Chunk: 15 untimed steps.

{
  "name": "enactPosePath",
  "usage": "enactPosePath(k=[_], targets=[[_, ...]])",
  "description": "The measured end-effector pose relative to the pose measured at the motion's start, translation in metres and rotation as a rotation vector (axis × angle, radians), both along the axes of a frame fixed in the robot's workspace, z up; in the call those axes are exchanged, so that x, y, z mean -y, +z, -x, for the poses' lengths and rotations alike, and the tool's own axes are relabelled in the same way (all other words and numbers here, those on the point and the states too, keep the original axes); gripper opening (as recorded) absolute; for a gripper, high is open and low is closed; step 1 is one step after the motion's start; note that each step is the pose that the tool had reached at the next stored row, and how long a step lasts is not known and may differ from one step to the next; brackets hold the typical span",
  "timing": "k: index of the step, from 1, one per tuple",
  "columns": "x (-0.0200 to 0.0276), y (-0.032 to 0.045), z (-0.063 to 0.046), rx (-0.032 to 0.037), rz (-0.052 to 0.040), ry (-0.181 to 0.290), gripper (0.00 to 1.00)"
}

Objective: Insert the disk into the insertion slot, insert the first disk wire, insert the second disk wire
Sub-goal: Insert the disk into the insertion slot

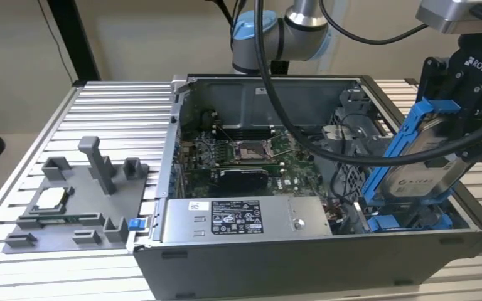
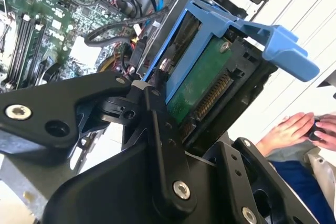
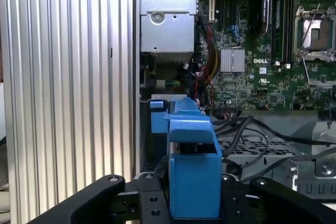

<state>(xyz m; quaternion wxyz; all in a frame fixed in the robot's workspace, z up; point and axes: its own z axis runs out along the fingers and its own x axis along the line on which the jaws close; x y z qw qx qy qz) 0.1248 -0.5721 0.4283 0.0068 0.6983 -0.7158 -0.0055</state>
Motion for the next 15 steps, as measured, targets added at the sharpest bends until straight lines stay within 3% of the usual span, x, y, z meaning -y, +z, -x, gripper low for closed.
enactPosePath(k=[15], targets=[[0.0000,-0.0225,-0.004,0.0013,-0.0085,-0.001,0.00]])
